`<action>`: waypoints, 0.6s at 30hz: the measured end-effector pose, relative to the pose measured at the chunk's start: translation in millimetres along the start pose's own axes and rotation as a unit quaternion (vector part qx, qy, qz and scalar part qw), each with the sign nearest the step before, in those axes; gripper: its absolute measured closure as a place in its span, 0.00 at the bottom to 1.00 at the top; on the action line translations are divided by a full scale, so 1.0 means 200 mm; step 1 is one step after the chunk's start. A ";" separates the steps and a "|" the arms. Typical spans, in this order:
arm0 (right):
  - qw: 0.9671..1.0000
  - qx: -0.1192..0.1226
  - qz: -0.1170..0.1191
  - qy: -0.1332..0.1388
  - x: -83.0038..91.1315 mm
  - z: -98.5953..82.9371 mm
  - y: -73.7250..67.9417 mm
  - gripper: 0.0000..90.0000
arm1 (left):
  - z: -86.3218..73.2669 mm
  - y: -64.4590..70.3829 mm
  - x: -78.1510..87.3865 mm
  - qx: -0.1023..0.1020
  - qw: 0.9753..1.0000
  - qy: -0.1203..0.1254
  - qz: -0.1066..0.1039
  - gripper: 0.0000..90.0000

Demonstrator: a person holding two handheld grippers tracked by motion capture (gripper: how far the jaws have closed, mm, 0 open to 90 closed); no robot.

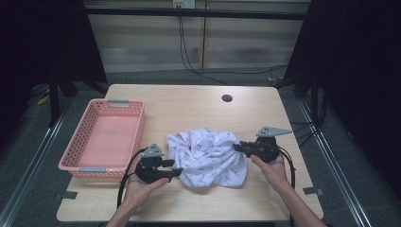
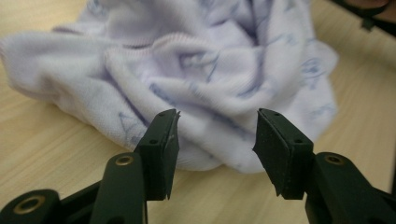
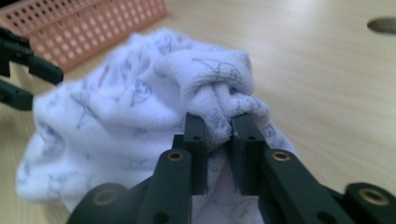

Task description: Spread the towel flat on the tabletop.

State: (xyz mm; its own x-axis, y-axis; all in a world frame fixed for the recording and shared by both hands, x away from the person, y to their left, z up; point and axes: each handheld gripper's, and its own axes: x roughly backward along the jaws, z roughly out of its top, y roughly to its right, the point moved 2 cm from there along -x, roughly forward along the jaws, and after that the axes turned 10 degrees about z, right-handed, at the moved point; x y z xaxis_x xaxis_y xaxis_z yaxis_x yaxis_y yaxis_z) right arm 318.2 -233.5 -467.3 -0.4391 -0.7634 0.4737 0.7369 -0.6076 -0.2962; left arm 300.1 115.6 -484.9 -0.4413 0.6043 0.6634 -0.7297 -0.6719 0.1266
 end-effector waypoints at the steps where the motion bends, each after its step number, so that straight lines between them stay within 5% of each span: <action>1: 1.000 0.000 -0.005 -0.003 0.02 -0.01 0.00 0.68 | 0.00 0.00 -0.02 -0.004 1.000 -0.006 0.000 0.52; 4: 1.000 0.001 -0.001 0.016 0.06 0.02 0.00 0.53 | 0.01 -0.02 -0.11 0.000 1.000 -0.017 -0.007 0.53; 7: 0.999 0.008 0.008 0.031 0.05 0.08 0.00 0.45 | 0.03 -0.02 -0.14 -0.017 1.000 -0.026 -0.003 0.70; 9: 0.999 0.017 0.019 0.028 -0.01 0.10 0.00 0.40 | 0.03 -0.01 -0.14 -0.021 0.999 -0.026 -0.008 0.81; 13: 0.999 0.017 0.039 -0.006 -0.18 0.08 -0.01 0.29 | 0.01 -0.01 -0.13 -0.017 0.999 -0.029 -0.029 0.86; 16: 0.998 0.011 0.048 -0.049 -0.28 0.02 -0.02 0.31 | -0.01 -0.01 -0.12 -0.009 0.999 -0.021 -0.033 0.81; 18: 0.997 0.014 0.042 -0.069 -0.30 -0.01 -0.03 0.49 | -0.02 -0.01 -0.12 -0.017 0.999 -0.020 -0.036 0.68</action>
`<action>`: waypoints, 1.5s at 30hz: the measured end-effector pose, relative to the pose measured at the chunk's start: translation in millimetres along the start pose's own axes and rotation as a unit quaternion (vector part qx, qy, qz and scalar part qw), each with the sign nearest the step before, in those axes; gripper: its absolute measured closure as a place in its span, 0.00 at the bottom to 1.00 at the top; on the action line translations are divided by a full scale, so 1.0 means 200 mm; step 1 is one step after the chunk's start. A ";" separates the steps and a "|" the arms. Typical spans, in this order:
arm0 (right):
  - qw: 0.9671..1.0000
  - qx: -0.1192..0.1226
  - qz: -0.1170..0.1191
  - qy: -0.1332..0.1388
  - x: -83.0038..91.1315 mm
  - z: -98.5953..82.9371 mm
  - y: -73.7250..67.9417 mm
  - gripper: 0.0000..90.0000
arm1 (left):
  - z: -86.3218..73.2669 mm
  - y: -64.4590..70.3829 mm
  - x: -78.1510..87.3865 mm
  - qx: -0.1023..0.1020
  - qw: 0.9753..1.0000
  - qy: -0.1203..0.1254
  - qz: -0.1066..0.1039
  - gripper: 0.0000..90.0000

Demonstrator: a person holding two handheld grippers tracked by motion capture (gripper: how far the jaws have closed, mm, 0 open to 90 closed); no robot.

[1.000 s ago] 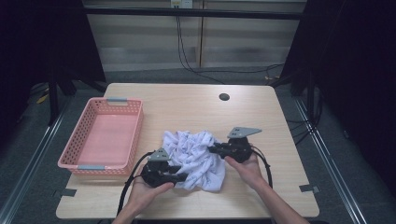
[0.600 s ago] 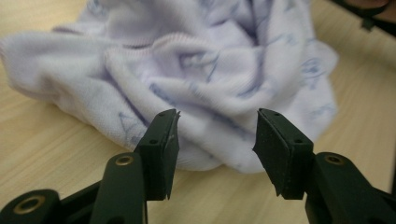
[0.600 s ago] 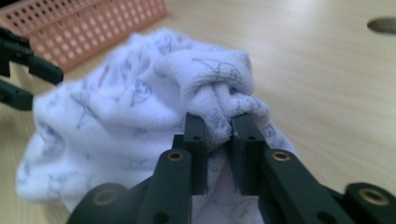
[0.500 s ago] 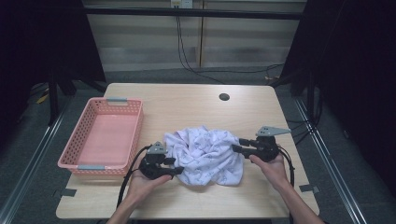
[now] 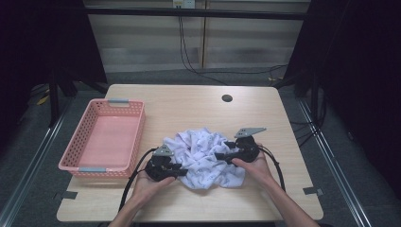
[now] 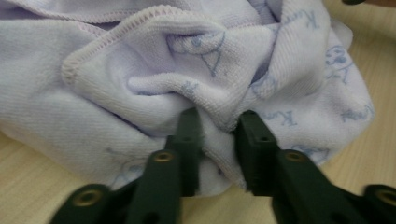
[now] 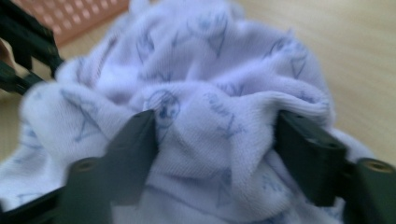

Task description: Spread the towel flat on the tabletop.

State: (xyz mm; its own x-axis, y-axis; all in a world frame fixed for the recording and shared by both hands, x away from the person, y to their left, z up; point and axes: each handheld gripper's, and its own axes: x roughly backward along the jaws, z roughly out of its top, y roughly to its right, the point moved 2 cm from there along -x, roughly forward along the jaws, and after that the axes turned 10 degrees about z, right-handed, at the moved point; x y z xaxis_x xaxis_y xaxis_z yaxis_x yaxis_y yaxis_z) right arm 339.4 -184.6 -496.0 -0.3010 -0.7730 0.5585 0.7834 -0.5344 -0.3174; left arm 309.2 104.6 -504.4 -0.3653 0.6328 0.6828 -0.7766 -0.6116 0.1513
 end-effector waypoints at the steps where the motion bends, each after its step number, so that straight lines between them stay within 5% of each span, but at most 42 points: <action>1: 1.000 0.003 0.005 -0.010 -0.02 -0.02 0.00 0.57 | 0.00 0.00 0.00 0.003 1.000 0.001 0.004 0.62; 4: 1.000 0.008 0.001 -0.028 -0.03 -0.05 -0.01 0.83 | 0.00 0.02 -0.02 -0.002 1.000 0.000 0.009 0.57; 5: 1.000 0.003 -0.005 -0.023 -0.01 -0.04 -0.01 0.89 | 0.00 0.05 -0.03 -0.011 0.999 -0.011 0.029 0.66; 6: 1.000 -0.004 -0.004 -0.013 0.00 -0.03 -0.02 0.91 | 0.01 0.06 -0.02 -0.012 0.999 -0.016 0.024 0.73; 8: 1.000 -0.010 -0.005 0.017 0.07 0.00 -0.02 0.92 | 0.02 0.06 0.00 -0.003 1.000 -0.010 -0.001 0.85; 11: 0.998 -0.003 -0.009 0.068 0.21 0.08 -0.03 0.92 | 0.05 0.06 0.07 0.013 0.999 0.018 -0.026 0.89; 16: 0.991 0.016 -0.021 0.129 0.39 0.23 -0.07 0.93 | 0.23 0.13 0.30 0.007 0.994 0.096 -0.055 0.89; 21: 0.984 0.040 -0.027 0.169 0.49 0.45 -0.10 0.93 | 0.44 0.21 0.47 -0.019 0.986 0.151 -0.065 0.89; 23: 0.982 0.049 -0.036 0.181 0.51 0.55 -0.09 0.93 | 0.51 0.19 0.50 -0.003 0.983 0.171 -0.062 0.89; 25: 0.980 0.048 -0.042 0.186 0.51 0.62 -0.05 0.92 | 0.55 0.13 0.48 0.005 0.984 0.176 -0.031 0.88; 26: 0.980 0.044 -0.050 0.187 0.50 0.64 -0.02 0.92 | 0.55 0.09 0.44 0.014 0.987 0.163 -0.012 0.88; 30: 0.986 0.020 -0.070 0.151 0.37 0.59 0.14 0.88 | 0.43 -0.08 0.23 0.054 0.992 0.116 0.012 0.81; 33: 0.988 -0.008 -0.083 0.126 0.27 0.46 0.25 0.76 | 0.33 -0.15 0.15 0.077 0.993 0.087 0.033 0.67; 35: 0.988 -0.021 -0.094 0.118 0.25 0.37 0.29 0.65 | 0.29 -0.18 0.16 0.097 0.990 0.095 0.026 0.59; 40: 0.987 -0.016 -0.104 0.125 0.36 0.30 0.22 0.52 | 0.25 -0.15 0.27 0.093 0.989 0.111 0.022 0.49; 43: 0.989 -0.009 -0.083 0.121 0.40 0.25 0.14 0.52 | 0.21 -0.12 0.28 0.087 0.990 0.106 0.010 0.58; 45: 0.992 -0.007 -0.056 0.116 0.39 0.20 0.08 0.55 | 0.13 -0.10 0.21 0.072 0.995 0.075 0.009 0.65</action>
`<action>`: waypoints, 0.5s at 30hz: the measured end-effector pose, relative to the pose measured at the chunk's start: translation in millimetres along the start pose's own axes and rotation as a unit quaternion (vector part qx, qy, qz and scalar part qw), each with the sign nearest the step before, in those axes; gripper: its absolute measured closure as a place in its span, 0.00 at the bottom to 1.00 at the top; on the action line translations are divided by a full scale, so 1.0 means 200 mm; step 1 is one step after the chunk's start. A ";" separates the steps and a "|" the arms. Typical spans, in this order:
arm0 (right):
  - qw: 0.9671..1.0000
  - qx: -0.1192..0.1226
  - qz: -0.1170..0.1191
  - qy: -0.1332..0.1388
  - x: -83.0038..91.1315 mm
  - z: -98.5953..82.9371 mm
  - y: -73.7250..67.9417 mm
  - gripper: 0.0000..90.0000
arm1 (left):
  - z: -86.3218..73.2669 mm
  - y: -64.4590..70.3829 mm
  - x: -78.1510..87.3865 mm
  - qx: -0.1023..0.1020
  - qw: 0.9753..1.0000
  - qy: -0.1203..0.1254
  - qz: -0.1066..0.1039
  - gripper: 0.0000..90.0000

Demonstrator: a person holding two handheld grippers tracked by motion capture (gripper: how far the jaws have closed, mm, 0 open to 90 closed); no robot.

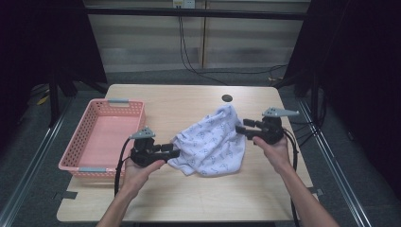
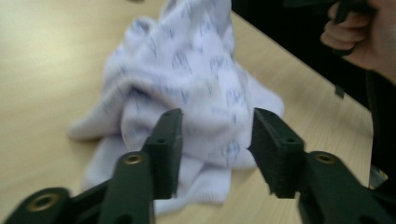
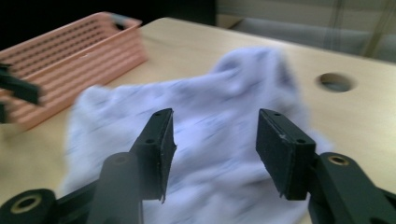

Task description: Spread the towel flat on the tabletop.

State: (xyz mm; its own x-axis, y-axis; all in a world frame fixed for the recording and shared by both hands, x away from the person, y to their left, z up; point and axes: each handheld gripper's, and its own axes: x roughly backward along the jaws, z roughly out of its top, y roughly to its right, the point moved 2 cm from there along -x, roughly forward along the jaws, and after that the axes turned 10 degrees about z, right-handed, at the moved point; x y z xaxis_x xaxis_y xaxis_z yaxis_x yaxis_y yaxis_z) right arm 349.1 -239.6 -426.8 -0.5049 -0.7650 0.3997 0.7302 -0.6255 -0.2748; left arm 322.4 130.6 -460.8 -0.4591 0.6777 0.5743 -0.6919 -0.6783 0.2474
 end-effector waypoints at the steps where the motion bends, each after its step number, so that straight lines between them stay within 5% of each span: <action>1: 1.000 0.000 0.000 0.000 0.00 0.00 0.00 0.55 | 0.00 0.00 0.00 0.000 1.000 0.000 0.000 0.68; 2: 0.999 0.005 0.012 -0.037 -0.03 -0.11 -0.09 0.55 | -0.06 -0.01 -0.04 -0.004 1.000 -0.017 0.013 0.70; 4: 0.997 0.007 0.027 -0.073 -0.07 -0.20 -0.15 0.58 | -0.09 -0.04 -0.07 -0.002 0.999 -0.030 0.018 0.71; 5: 0.997 0.007 0.027 -0.073 -0.07 -0.20 -0.15 0.58 | -0.09 -0.04 -0.07 -0.002 0.999 -0.030 0.018 0.70; 6: 0.995 0.000 0.058 -0.078 -0.11 -0.29 -0.20 0.60 | -0.09 -0.06 -0.08 0.000 0.999 -0.027 0.022 0.68; 8: 0.993 -0.008 0.079 -0.088 -0.15 -0.34 -0.22 0.60 | -0.10 -0.08 -0.12 -0.001 0.999 -0.037 0.026 0.65; 15: 0.984 0.020 0.106 -0.142 -0.30 -0.44 -0.29 0.45 | -0.16 -0.05 -0.21 -0.031 0.996 -0.079 0.038 0.59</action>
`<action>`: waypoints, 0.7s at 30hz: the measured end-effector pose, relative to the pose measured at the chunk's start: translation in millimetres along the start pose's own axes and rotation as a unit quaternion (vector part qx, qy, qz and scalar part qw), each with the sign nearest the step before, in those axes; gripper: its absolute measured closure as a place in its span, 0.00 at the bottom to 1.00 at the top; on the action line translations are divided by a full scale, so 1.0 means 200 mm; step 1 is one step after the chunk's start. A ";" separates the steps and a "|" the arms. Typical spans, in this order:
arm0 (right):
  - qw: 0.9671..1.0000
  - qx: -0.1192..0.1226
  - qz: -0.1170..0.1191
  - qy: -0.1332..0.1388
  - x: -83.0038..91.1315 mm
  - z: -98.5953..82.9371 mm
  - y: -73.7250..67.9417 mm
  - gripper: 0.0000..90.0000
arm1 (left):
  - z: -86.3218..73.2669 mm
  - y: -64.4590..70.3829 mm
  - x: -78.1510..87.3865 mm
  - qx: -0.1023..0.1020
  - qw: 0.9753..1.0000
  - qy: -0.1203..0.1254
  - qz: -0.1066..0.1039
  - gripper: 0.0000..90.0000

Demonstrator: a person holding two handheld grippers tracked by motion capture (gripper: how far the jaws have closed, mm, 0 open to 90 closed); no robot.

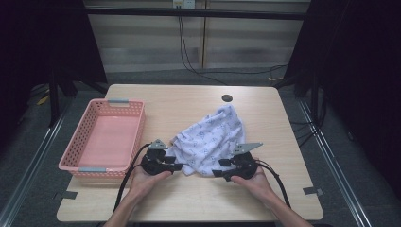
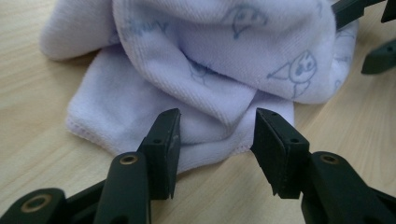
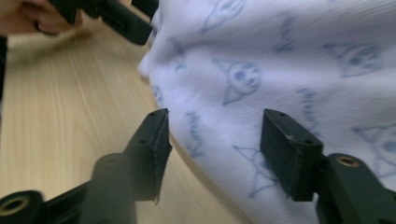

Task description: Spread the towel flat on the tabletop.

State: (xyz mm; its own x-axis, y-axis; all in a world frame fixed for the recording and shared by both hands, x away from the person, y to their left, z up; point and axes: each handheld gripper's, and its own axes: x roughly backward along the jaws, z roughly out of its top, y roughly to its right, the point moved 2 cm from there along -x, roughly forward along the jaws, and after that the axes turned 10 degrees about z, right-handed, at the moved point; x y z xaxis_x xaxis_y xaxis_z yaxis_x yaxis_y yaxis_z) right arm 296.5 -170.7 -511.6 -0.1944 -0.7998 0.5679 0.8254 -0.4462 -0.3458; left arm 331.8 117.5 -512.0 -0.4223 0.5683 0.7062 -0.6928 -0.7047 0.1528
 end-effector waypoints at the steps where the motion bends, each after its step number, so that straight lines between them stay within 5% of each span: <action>1: 1.000 0.011 -0.004 -0.011 -0.02 -0.01 -0.01 0.46 | -0.01 0.01 -0.01 -0.015 1.000 0.003 0.019 0.66; 3: 1.000 0.013 -0.013 -0.013 -0.05 -0.02 -0.02 0.49 | -0.01 0.02 -0.01 -0.028 1.000 -0.005 0.012 0.84; 5: 1.000 0.011 -0.025 -0.012 -0.05 -0.02 -0.01 0.69 | -0.01 0.03 0.00 -0.034 0.999 -0.008 0.004 0.95; 7: 1.000 0.003 -0.018 -0.015 -0.04 -0.02 0.00 0.92 | -0.01 0.03 0.01 -0.028 1.000 -0.004 -0.008 0.96; 10: 1.000 -0.005 -0.004 0.001 0.02 0.01 0.00 0.97 | 0.00 0.04 0.06 -0.019 1.000 0.012 -0.017 0.97; 12: 0.999 -0.015 -0.001 0.040 0.12 0.05 0.00 0.97 | 0.05 0.04 0.19 -0.016 0.998 0.056 -0.028 0.97; 15: 0.995 -0.010 -0.021 0.093 0.32 0.13 0.02 0.97 | 0.11 0.04 0.34 -0.005 0.993 0.110 -0.039 0.97; 16: 0.993 -0.009 -0.032 0.110 0.38 0.15 0.03 0.97 | 0.11 0.04 0.34 -0.005 0.993 0.110 -0.039 0.97; 17: 0.991 -0.013 -0.044 0.129 0.45 0.17 0.05 0.97 | 0.16 0.05 0.44 -0.008 0.989 0.141 -0.045 0.97; 21: 0.984 -0.011 -0.071 0.161 0.60 0.24 0.09 0.97 | 0.23 0.08 0.59 -0.013 0.982 0.181 -0.061 0.97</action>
State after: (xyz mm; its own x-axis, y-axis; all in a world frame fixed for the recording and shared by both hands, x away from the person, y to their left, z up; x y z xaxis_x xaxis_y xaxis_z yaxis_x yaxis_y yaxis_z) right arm 313.0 -256.2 -413.7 -0.4680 -0.8125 0.3475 0.7666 -0.5689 -0.2977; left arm 298.7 153.8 -394.8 -0.5115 0.7651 0.3911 -0.7638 -0.6134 0.2009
